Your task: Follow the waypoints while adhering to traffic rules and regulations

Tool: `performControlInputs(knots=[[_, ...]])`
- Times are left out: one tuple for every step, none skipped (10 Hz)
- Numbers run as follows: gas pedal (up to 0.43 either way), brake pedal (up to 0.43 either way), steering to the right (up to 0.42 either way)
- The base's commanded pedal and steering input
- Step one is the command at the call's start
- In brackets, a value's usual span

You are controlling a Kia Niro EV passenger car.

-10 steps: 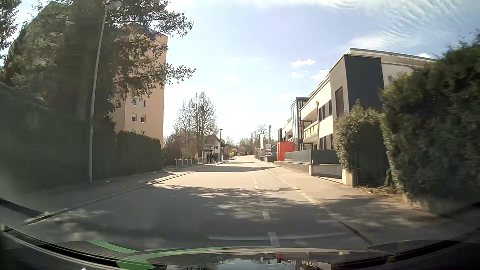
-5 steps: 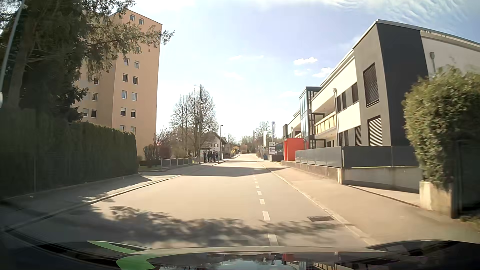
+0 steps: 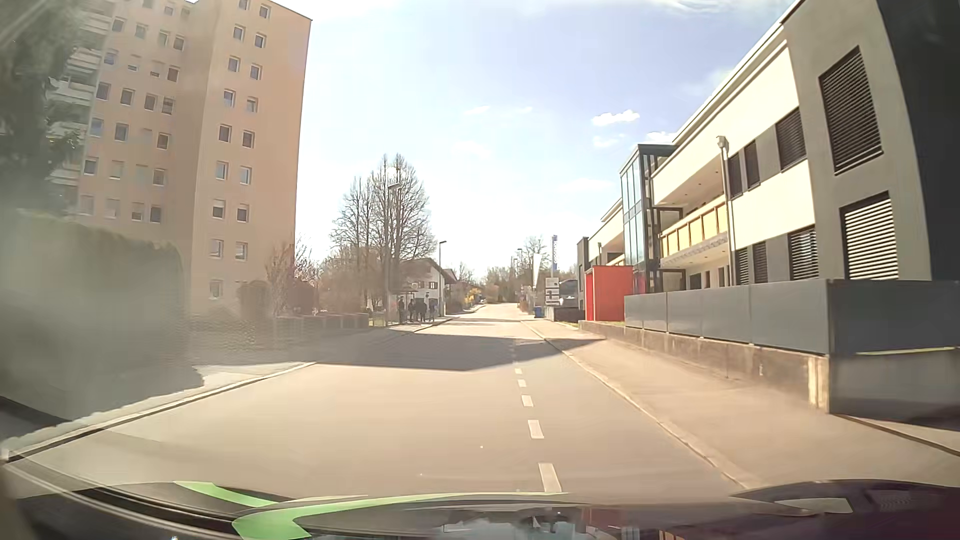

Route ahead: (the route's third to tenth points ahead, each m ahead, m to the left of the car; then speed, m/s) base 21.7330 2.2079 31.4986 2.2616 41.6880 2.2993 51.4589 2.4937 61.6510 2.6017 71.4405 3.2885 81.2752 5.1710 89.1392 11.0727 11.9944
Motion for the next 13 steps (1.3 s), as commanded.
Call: performControlInputs(knots=[[0.157, 0.000, -0.006], [0.150, 0.000, -0.006], [0.150, 0.000, -0.006], [0.150, 0.000, -0.006], [0.150, 0.000, -0.006], [0.150, 0.000, -0.006], [0.150, 0.000, -0.005], [0.150, 0.000, -0.004], [0.150, 0.000, -0.004], [0.150, 0.000, -0.003], [0.150, 0.000, 0.000], [0.150, 0.000, 0.003], [0.138, 0.000, 0.005]])
